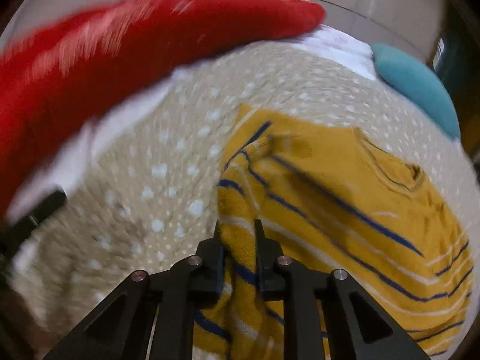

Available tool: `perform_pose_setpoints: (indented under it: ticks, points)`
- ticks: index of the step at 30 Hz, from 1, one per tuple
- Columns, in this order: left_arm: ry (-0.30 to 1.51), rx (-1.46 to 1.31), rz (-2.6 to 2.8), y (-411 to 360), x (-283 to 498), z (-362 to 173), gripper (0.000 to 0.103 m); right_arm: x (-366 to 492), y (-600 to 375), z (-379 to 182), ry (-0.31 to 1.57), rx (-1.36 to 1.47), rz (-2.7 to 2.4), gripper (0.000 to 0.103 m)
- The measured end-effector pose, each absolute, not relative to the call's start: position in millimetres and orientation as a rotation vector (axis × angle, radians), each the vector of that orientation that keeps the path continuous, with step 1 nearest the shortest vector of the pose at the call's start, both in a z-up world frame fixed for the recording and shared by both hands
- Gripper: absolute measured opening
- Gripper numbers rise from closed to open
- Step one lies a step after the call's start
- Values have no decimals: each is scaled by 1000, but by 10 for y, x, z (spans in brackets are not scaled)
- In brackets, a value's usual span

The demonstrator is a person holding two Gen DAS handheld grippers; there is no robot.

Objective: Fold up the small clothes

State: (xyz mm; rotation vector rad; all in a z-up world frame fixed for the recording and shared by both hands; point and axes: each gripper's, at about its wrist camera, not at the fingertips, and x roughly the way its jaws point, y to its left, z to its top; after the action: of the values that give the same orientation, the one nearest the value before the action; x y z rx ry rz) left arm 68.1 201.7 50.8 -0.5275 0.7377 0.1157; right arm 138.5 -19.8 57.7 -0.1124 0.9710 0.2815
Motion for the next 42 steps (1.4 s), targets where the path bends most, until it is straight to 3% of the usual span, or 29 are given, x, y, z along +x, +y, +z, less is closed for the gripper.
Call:
perform_pose_setpoints:
  ticks: [8, 13, 18, 21, 25, 31, 32, 33, 34, 42]
  points:
    - [811, -450, -197, 979, 692, 767, 75, 1086, -2471, 1198, 805, 439, 257, 16]
    - [896, -331, -372, 6, 826, 786, 75, 740, -3667, 653, 832, 589, 138, 17]
    - [940, -205, -474, -764, 777, 776, 75, 440, -4159, 272, 854, 677, 100, 18]
    - [950, -162, -482, -963, 717, 759, 75, 246, -4379, 348, 803, 700, 101, 38]
    - [952, -147, -458, -1053, 713, 737, 75, 60, -4374, 576, 735, 662, 177, 55]
    - [971, -132, -409, -1097, 688, 729, 75, 66, -3782, 709, 724, 448, 256, 57]
    - [968, -125, -404, -1116, 670, 749, 75, 113, -3697, 675, 732, 425, 260, 55]
    - [965, -118, -399, -1133, 654, 779, 75, 162, -3643, 620, 756, 407, 264, 24]
    - [961, -115, -400, -1137, 647, 803, 75, 233, -3591, 539, 804, 403, 273, 8]
    - [931, -43, -450, -1437, 726, 922, 81, -209, -4116, 300, 816, 565, 186, 7]
